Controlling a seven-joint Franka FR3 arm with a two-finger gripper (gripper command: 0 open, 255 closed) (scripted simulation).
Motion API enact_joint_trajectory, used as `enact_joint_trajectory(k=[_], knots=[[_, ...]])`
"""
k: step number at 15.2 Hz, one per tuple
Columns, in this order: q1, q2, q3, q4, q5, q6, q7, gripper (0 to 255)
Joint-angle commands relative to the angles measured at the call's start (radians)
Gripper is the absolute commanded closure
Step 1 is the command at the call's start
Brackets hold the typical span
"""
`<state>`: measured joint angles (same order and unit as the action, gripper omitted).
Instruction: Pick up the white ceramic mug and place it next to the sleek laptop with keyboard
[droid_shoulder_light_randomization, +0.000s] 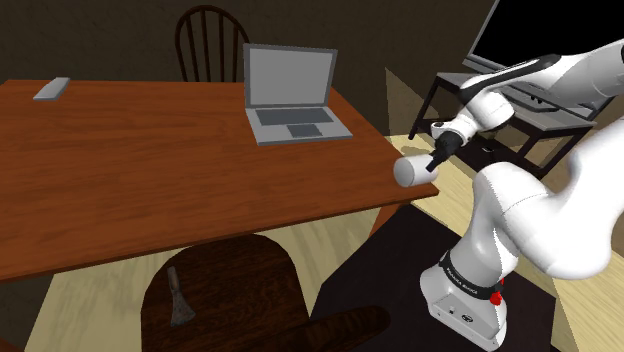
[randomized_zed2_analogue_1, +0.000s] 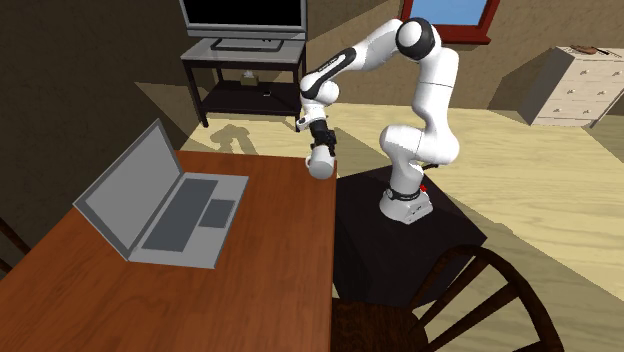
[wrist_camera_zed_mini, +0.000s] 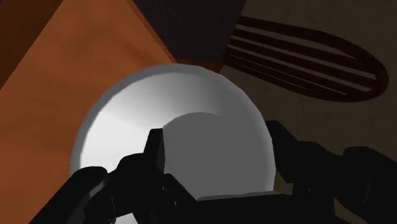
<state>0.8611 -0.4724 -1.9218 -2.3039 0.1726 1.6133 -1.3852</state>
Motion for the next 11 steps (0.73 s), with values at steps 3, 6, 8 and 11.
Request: enact_joint_trajectory(k=[3,6,8,11], knots=[[-0.084,0.078,0.080,0.022,0.045,0.342,-0.021,255],[-0.165,0.138,0.110,-0.096,0.078,0.413,-0.119,255],[-0.202,0.181,0.149,-0.089,0.115,0.380,-0.139,255],[-0.272,0.254,0.218,-0.077,0.177,0.325,-0.175,255]])
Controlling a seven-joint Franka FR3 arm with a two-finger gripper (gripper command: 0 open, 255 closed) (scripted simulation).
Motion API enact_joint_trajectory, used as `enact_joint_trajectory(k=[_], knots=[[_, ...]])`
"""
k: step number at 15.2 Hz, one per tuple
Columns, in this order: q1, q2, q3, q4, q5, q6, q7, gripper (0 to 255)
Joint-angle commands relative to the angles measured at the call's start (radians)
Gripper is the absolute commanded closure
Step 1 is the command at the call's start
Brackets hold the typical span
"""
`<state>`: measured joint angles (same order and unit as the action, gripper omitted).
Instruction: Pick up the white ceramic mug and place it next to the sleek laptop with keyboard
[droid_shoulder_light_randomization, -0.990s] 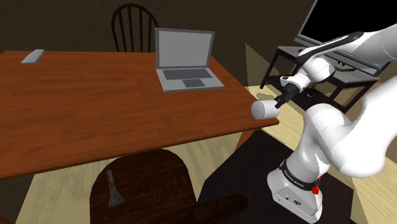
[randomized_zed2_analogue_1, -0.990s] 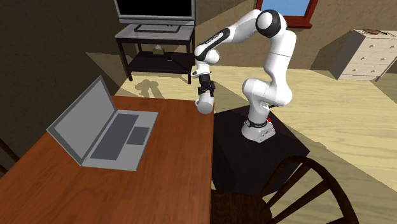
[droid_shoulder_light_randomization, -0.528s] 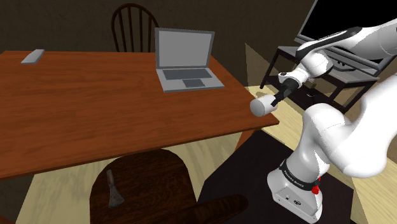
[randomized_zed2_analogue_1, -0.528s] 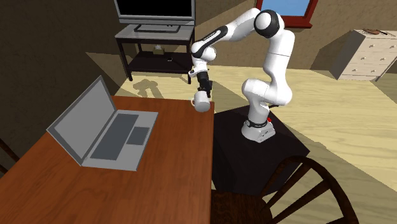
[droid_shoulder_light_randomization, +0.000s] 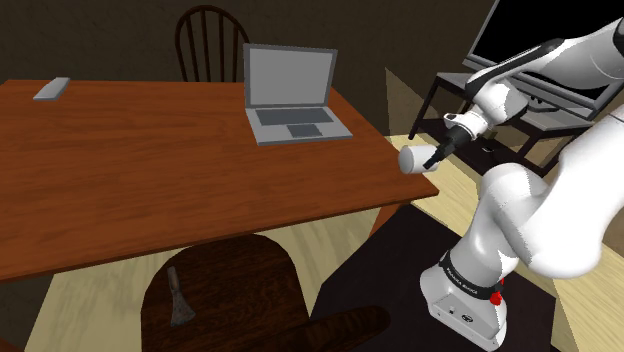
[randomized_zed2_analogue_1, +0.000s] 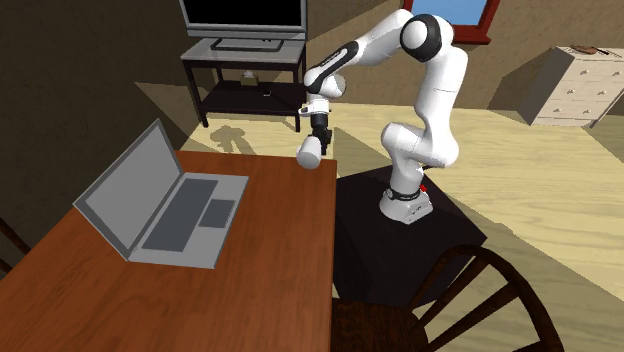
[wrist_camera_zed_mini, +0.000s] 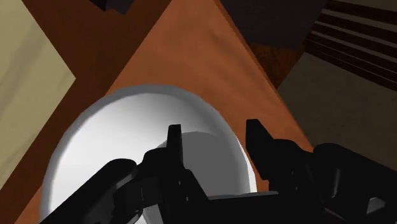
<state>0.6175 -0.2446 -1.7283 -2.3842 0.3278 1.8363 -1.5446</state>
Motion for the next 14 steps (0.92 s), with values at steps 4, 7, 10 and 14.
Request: enact_joint_trajectory(k=[4,7,10,14], knots=[[-0.222,0.112,0.213,0.024,0.091,0.026,-0.055,255],[-0.353,0.055,0.350,0.032,0.043,0.009,0.002,255],[-0.415,-0.001,0.421,0.043,-0.001,-0.011,0.057,255],[-0.470,-0.055,0.488,0.063,-0.040,-0.045,0.115,255]])
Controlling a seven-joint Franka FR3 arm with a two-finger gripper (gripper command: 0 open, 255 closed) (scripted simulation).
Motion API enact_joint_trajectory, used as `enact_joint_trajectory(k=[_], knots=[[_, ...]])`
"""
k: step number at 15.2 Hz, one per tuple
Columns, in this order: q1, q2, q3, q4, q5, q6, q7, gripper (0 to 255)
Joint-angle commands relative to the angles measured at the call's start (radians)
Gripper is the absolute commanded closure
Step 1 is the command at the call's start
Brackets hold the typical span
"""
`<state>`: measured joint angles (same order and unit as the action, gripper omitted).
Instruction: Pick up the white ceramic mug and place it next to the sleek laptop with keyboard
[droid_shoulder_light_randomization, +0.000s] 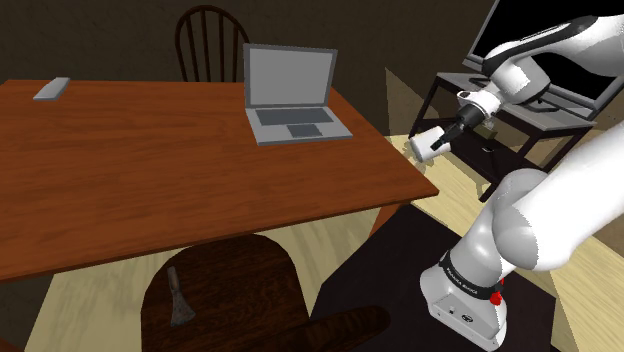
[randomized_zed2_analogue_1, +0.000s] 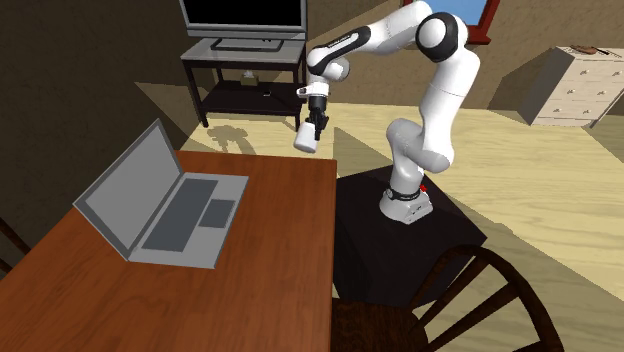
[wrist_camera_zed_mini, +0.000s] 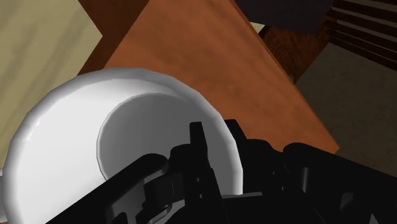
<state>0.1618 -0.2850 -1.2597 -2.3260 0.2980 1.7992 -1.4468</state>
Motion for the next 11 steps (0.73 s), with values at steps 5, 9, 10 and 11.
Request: enact_joint_trajectory(k=[5,9,10,11], knots=[[-0.061,-0.067,0.083,0.035,-0.041,-0.057,0.077,255],[-0.086,-0.100,0.123,0.063,-0.057,-0.098,0.118,255],[-0.092,-0.107,0.131,0.071,-0.060,-0.109,0.128,255],[-0.096,-0.114,0.140,0.079,-0.062,-0.119,0.137,255]])
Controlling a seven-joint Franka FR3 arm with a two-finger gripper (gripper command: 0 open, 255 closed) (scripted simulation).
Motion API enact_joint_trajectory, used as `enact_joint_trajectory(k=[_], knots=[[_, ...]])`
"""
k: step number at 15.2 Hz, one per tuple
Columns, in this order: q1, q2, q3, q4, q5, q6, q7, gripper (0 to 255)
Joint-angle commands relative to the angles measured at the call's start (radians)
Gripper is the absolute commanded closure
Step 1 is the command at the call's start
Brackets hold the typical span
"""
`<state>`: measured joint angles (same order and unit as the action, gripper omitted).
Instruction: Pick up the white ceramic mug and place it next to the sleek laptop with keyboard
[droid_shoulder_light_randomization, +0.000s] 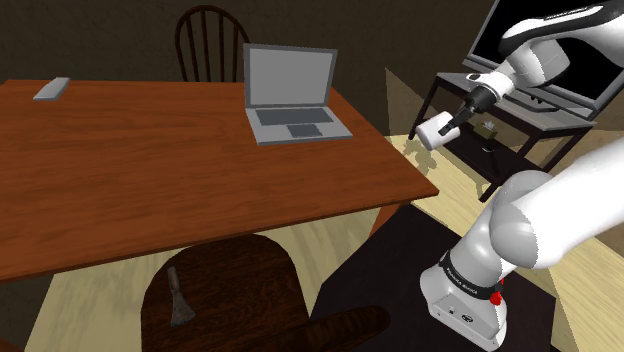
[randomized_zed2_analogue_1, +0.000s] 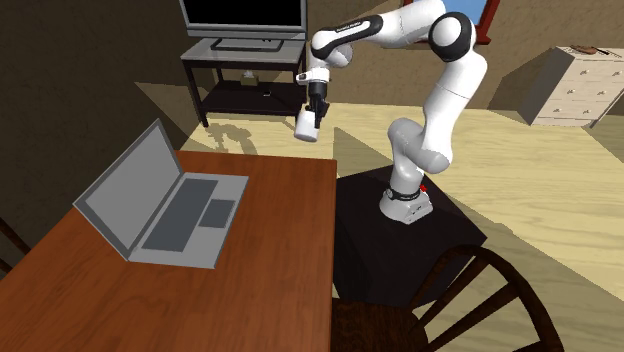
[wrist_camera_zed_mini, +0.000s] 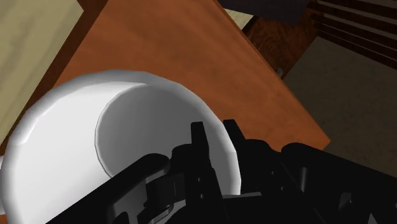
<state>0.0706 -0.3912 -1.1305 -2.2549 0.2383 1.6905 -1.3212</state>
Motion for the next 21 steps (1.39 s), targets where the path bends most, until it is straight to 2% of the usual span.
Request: enact_joint_trajectory(k=[1,10,21], knots=[[-0.010,-0.014,0.019,0.016,-0.005,-0.021,0.020,255],[-0.034,-0.057,0.078,0.097,-0.014,-0.118,0.094,255],[-0.036,-0.078,0.122,0.219,-0.003,-0.237,0.168,255]])
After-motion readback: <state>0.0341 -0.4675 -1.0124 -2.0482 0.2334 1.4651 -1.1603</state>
